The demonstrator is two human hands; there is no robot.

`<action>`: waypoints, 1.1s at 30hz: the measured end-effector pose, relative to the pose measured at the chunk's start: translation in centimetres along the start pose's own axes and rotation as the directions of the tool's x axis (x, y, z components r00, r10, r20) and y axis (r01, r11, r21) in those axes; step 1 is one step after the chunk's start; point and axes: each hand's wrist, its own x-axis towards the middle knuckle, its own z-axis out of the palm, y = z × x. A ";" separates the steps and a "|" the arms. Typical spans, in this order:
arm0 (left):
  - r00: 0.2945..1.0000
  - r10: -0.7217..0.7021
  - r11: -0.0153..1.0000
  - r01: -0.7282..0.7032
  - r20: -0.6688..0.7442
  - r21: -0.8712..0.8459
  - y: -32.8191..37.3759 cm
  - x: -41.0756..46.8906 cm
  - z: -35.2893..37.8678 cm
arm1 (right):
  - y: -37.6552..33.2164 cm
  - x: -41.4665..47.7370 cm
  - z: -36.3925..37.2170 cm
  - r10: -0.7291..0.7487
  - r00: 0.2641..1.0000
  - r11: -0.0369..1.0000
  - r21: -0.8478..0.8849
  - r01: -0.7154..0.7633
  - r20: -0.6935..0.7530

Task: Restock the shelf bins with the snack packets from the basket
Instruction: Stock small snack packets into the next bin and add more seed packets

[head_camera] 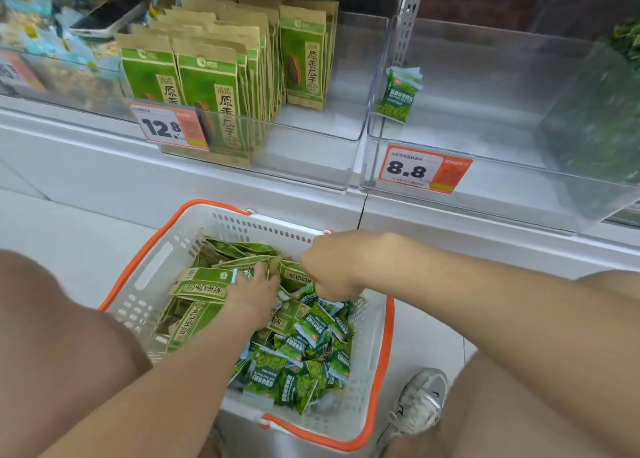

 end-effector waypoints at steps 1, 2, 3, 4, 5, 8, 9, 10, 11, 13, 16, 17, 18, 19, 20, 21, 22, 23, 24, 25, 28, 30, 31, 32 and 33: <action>1.000 0.007 1.000 -0.007 -0.006 0.004 0.0 0.2 0.1 | -0.1 0.3 0.0 -0.013 1.000 1.000 -0.008 0.013 0.005; 1.000 0.013 1.000 -0.012 -0.022 0.006 -0.1 0.4 0.2 | -0.2 0.6 0.0 -0.022 1.000 1.000 -0.014 0.022 0.010; 0.999 0.014 1.000 -0.014 -0.045 0.001 -0.2 0.8 0.2 | -0.3 0.9 0.0 -0.026 1.000 0.999 -0.019 0.026 0.013; 0.998 0.011 1.000 -0.012 -0.067 -0.014 -0.3 1.1 0.3 | -0.3 1.2 0.0 -0.027 1.000 0.999 -0.021 0.027 0.010; 0.997 0.007 0.999 -0.010 -0.080 -0.034 -0.5 1.4 0.3 | -0.3 1.3 0.0 -0.027 1.000 0.999 -0.024 0.027 0.010; 0.991 0.016 0.996 -0.028 -0.131 -0.088 -0.8 2.2 0.2 | -0.1 1.6 0.0 -0.018 1.000 1.000 -0.019 0.019 0.022; 0.989 0.025 0.991 -0.044 -0.147 -0.126 -1.0 2.3 -0.2 | 0.0 1.6 -0.1 -0.010 1.000 1.000 -0.010 0.010 0.023; 0.986 0.036 0.979 -0.067 -0.163 -0.191 -1.1 2.5 -0.7 | 0.2 1.6 -0.1 -0.002 1.000 1.000 -0.002 0.002 0.021; 0.984 0.042 0.952 -0.092 -0.173 -0.292 -1.3 2.6 -1.4 | 0.4 1.6 -0.3 0.007 1.000 1.000 0.005 -0.007 0.016; 0.984 0.068 0.839 -0.145 -0.165 -0.524 -1.7 2.6 -3.2 | 0.9 1.1 -0.9 0.031 0.999 0.999 0.016 -0.031 0.009; 0.972 0.142 0.564 -0.234 -0.186 -0.792 -1.7 1.9 -6.7 | 1.9 -0.2 -1.9 0.090 0.996 0.995 0.040 -0.089 -0.027; 0.966 0.158 0.448 -0.253 -0.203 -0.858 -1.6 1.3 -8.0 | 2.4 -0.6 -2.1 0.128 0.991 0.989 0.078 -0.125 -0.042; 0.961 0.174 0.327 -0.261 -0.214 -0.908 -1.4 0.5 -9.2 | 2.9 -0.9 -2.1 0.168 0.984 0.978 0.131 -0.160 -0.055; 0.955 0.194 0.207 -0.266 -0.227 -0.942 -1.1 -0.3 -10.4 | 3.5 -1.1 -2.1 0.205 0.977 0.962 0.197 -0.190 -0.058; 0.945 0.210 0.095 -0.275 -0.251 -0.957 -0.9 -1.1 -11.3 | 4.0 -1.3 -2.2 0.233 0.971 0.936 0.285 -0.208 -0.057; 0.935 0.215 0.002 -0.289 -0.282 -0.957 -0.7 -1.8 -12.1 | 4.5 -1.8 -2.4 0.255 0.966 0.893 0.397 -0.214 -0.052; 0.924 0.216 -0.061 -0.309 -0.315 -0.949 -0.6 -2.4 -12.8 | 4.9 -2.2 -2.6 0.279 0.959 0.821 0.527 -0.218 -0.039; 0.912 0.222 -0.111 -0.328 -0.345 -0.938 -0.5 -3.0 -13.4 | 5.3 -2.8 -2.8 0.304 0.952 0.726 0.655 -0.210 -0.032; 0.901 0.228 -0.155 -0.341 -0.369 -0.927 -0.5 -3.3 -13.9 | 5.7 -3.3 -3.0 0.329 0.944 0.621 0.762 -0.185 -0.039; 0.891 0.235 -0.198 -0.347 -0.388 -0.917 -0.6 -3.6 -14.3 | 6.1 -3.8 -3.1 0.354 0.933 0.521 0.842 -0.144 -0.060; 0.863 0.244 -0.215 -0.396 -0.442 -0.893 -1.0 -4.1 -15.4 | 7.0 -5.2 -3.6 0.401 0.907 0.417 0.907 -0.053 -0.131; 0.848 0.226 -0.183 -0.447 -0.480 -0.876 -0.7 -4.6 -16.0 | 7.3 -5.9 -3.7 0.419 0.895 0.404 0.914 -0.031 -0.155; 0.844 0.200 -0.167 -0.471 -0.498 -0.866 -0.5 -4.9 -16.4 | 7.5 -6.2 -3.8 0.432 0.885 0.406 0.914 -0.020 -0.173; 0.840 0.165 -0.148 -0.497 -0.517 -0.855 -0.1 -5.3 -16.9 | 7.6 -6.4 -3.9 0.442 0.874 0.422 0.907 -0.004 -0.202; 0.832 0.126 -0.131 -0.526 -0.540 -0.840 0.2 -5.7 -17.5 | 7.7 -6.7 -4.1 0.447 0.860 0.456 0.890 0.018 -0.246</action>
